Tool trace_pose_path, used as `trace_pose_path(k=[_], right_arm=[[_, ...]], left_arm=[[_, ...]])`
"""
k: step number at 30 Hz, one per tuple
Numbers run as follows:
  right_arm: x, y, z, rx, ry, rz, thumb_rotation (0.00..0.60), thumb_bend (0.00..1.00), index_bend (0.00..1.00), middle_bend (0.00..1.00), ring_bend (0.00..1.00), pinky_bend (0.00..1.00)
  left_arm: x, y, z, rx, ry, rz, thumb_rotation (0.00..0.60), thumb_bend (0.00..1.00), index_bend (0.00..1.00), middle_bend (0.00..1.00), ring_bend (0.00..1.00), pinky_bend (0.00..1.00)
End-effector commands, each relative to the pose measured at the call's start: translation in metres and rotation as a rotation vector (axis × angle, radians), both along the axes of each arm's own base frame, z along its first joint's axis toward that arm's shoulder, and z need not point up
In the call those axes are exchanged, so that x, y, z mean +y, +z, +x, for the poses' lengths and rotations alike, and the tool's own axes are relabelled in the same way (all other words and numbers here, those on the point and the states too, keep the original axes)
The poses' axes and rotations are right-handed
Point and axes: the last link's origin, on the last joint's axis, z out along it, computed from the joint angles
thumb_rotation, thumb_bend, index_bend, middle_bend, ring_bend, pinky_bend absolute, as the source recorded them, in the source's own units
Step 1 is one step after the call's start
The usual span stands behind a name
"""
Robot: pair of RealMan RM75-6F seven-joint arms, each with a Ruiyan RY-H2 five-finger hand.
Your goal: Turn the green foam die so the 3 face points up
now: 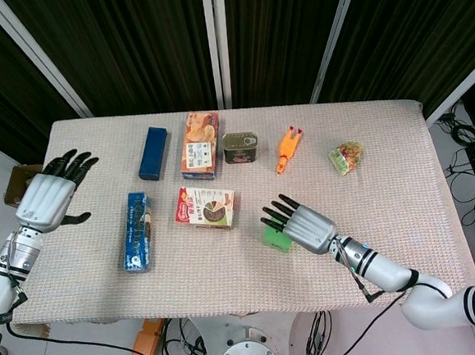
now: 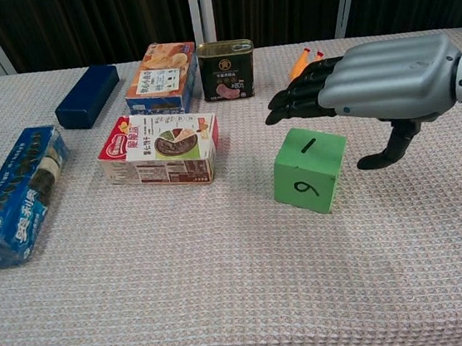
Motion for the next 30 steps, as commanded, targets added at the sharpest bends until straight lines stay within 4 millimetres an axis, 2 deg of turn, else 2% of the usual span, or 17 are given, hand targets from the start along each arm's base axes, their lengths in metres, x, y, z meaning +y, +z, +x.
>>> trace_pose_path(k=[1, 9, 15, 21, 26, 30], right_arm=[[-0.002, -0.006, 0.002, 0.006, 0.005, 0.008, 0.6, 0.18, 0.0, 0.0, 0.0, 0.0], [0.0, -0.016, 0.007, 0.002, 0.014, 0.048, 0.6, 0.18, 0.0, 0.03, 0.0, 0.0], [0.0, -0.021, 0.005, 0.016, 0.017, 0.041, 0.6, 0.21, 0.0, 0.17, 0.0, 0.0], [0.002, -0.023, 0.004, -0.016, 0.002, 0.035, 0.6, 0.24, 0.0, 0.4, 0.0, 0.0], [0.005, -0.009, 0.008, -0.167, -0.017, 0.004, 0.6, 0.25, 0.0, 0.54, 0.04, 0.0], [0.005, 0.009, 0.0, -0.365, -0.108, -0.024, 0.6, 0.25, 0.0, 0.62, 0.11, 0.0]], left_arm=[[0.0, 0.001, -0.002, -0.001, 0.003, 0.0, 0.6, 0.05, 0.1, 0.09, 0.04, 0.17], [0.0, 0.001, -0.009, -0.002, 0.019, 0.001, 0.6, 0.05, 0.1, 0.09, 0.04, 0.17], [-0.001, 0.001, -0.008, -0.006, 0.02, 0.0, 0.6, 0.05, 0.1, 0.09, 0.04, 0.17], [-0.004, 0.001, -0.013, -0.008, 0.035, 0.001, 0.6, 0.05, 0.1, 0.09, 0.04, 0.17], [-0.017, 0.006, -0.024, -0.014, 0.064, 0.017, 0.6, 0.05, 0.1, 0.09, 0.04, 0.17], [-0.034, 0.012, -0.036, -0.044, 0.087, 0.043, 0.6, 0.05, 0.1, 0.09, 0.04, 0.17]])
